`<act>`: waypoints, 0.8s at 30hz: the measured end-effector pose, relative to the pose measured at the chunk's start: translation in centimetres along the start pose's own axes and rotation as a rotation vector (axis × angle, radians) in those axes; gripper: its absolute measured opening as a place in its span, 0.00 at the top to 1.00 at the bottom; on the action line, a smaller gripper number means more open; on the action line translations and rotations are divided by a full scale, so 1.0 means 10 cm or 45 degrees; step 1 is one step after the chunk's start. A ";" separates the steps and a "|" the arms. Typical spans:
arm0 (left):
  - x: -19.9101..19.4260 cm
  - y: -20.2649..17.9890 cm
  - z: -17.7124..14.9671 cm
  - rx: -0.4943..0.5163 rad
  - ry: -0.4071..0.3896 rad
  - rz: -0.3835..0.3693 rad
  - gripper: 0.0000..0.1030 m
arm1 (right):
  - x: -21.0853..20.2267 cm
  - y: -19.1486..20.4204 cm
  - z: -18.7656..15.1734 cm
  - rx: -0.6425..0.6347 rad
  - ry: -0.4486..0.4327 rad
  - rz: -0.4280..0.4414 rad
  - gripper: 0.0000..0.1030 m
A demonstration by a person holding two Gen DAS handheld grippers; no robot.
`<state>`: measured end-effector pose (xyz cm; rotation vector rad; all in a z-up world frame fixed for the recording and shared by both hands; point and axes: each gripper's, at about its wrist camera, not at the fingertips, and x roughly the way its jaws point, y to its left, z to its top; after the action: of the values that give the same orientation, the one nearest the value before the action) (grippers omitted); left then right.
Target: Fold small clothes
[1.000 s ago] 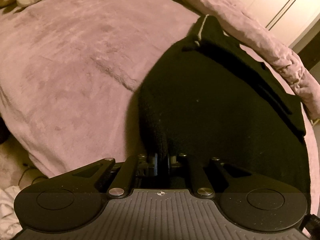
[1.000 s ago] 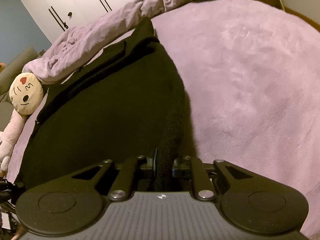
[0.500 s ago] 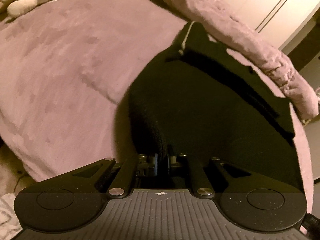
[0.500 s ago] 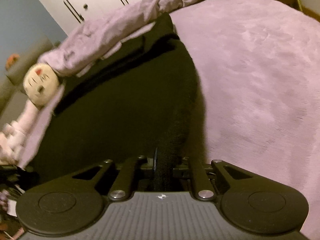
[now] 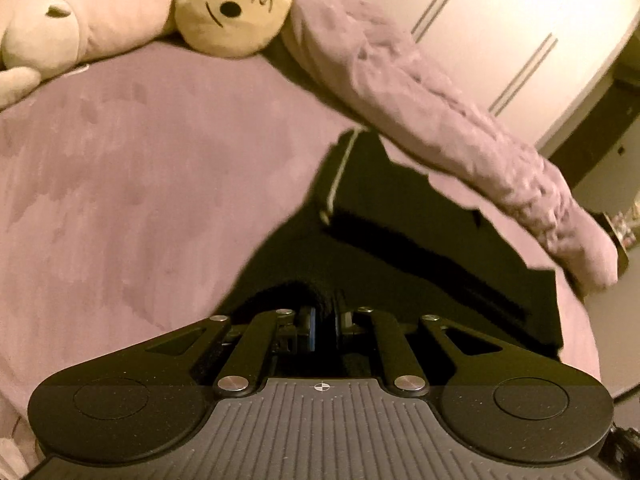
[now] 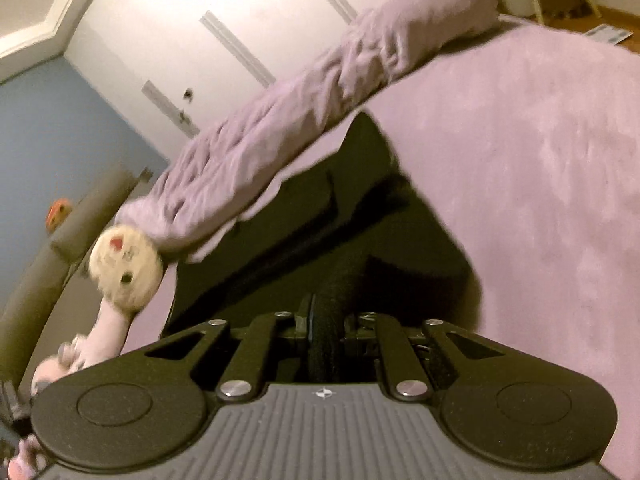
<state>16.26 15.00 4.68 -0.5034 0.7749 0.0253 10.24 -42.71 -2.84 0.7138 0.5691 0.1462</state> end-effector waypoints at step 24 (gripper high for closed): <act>0.40 0.27 0.01 0.540 -0.005 0.004 0.24 | 0.60 0.13 0.08 -0.736 0.033 -0.317 0.40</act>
<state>18.63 16.76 0.88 -0.0994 0.7513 -0.1330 15.78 -40.31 -4.10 0.0782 0.5980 0.0809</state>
